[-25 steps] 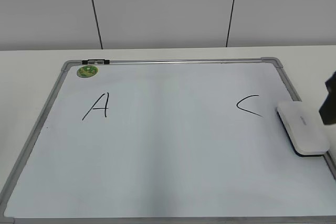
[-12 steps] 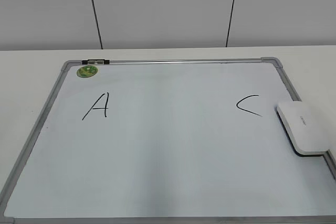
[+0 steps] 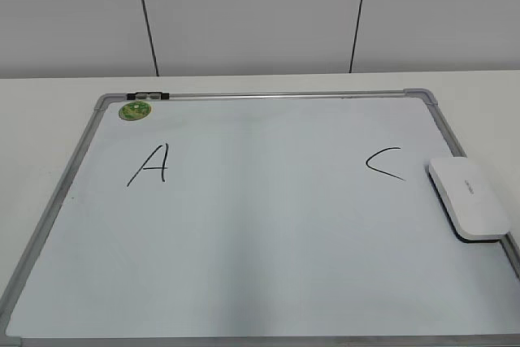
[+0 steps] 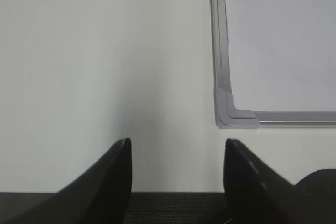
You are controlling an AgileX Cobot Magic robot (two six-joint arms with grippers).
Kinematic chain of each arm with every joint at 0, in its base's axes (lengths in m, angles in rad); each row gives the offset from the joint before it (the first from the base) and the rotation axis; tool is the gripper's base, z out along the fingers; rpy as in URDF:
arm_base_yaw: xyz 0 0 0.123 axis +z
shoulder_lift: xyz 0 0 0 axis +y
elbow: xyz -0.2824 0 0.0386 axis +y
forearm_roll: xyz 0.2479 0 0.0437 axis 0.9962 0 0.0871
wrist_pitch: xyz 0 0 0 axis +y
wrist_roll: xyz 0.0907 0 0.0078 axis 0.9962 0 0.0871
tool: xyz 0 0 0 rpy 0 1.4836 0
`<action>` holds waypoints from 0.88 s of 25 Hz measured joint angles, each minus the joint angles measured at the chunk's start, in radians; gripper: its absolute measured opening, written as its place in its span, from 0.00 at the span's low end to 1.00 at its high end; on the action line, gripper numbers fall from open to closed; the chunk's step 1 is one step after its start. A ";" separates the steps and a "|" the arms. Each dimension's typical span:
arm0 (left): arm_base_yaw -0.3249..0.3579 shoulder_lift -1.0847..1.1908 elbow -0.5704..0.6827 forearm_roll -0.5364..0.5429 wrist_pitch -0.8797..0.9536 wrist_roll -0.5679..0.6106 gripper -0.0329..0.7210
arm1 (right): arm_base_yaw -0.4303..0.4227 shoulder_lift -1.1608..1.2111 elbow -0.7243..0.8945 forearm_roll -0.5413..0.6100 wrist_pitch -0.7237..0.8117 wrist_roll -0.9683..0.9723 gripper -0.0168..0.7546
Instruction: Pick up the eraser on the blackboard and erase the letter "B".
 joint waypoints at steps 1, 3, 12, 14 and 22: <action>0.000 0.000 0.000 0.000 0.000 0.000 0.60 | 0.000 0.000 0.006 0.003 0.000 -0.015 0.68; 0.000 0.000 0.000 0.000 0.000 0.000 0.60 | 0.000 0.000 0.007 0.023 0.000 -0.061 0.68; 0.000 -0.002 0.000 -0.002 0.000 -0.002 0.60 | 0.000 0.000 0.007 0.085 0.000 -0.156 0.68; 0.000 -0.002 0.000 -0.008 0.000 -0.002 0.60 | 0.000 0.000 0.007 0.089 -0.004 -0.157 0.68; 0.000 -0.002 0.000 -0.012 0.000 -0.002 0.60 | 0.000 0.000 0.007 0.089 -0.004 -0.157 0.68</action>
